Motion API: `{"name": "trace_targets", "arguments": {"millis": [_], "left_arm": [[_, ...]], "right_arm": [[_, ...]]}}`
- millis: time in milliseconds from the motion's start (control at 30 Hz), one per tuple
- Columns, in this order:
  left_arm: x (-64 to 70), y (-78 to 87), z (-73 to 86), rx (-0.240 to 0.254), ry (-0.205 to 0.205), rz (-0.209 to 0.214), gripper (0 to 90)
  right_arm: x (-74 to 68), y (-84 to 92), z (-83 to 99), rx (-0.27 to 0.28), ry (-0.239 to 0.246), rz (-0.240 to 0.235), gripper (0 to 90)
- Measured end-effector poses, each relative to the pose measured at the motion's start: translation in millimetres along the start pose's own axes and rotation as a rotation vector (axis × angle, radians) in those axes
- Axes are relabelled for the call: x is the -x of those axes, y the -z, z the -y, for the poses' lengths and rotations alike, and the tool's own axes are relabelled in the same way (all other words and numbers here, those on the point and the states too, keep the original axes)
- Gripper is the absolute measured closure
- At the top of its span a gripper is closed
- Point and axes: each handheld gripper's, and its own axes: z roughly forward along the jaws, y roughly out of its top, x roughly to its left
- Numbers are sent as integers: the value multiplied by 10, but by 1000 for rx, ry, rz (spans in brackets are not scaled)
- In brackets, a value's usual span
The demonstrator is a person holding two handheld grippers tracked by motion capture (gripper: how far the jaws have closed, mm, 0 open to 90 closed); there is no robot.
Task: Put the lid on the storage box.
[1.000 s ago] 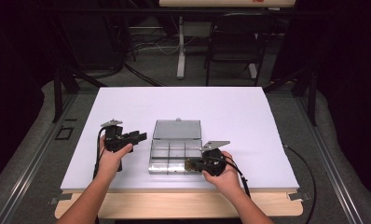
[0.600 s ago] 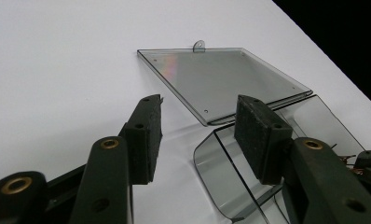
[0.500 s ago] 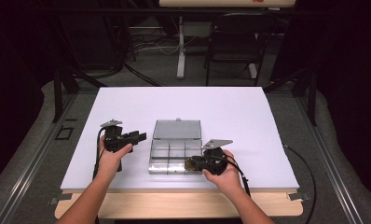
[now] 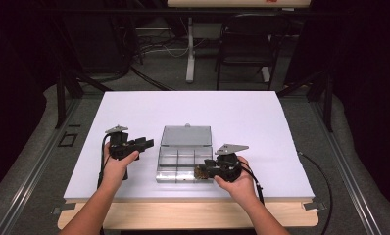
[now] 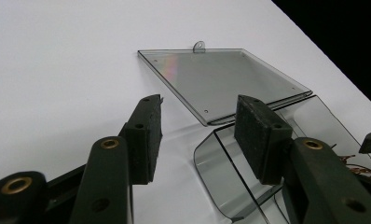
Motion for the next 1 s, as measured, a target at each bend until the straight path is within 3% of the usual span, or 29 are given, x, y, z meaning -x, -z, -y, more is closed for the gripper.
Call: {"name": "trace_targets", "arguments": {"millis": [333, 700, 833, 1000], "left_arm": [[1, 1, 1, 0, 0, 1, 513], [-1, 9, -1, 0, 2, 1, 512], [1, 11, -3, 3, 4, 0, 513], [1, 21, -7, 6, 2, -1, 512]], "right_arm": [[21, 34, -20, 23, 10, 7, 559], [52, 90, -41, 48, -32, 5, 527], [63, 114, -57, 46, -1, 26, 523], [116, 139, -53, 51, -16, 48, 497]]}}
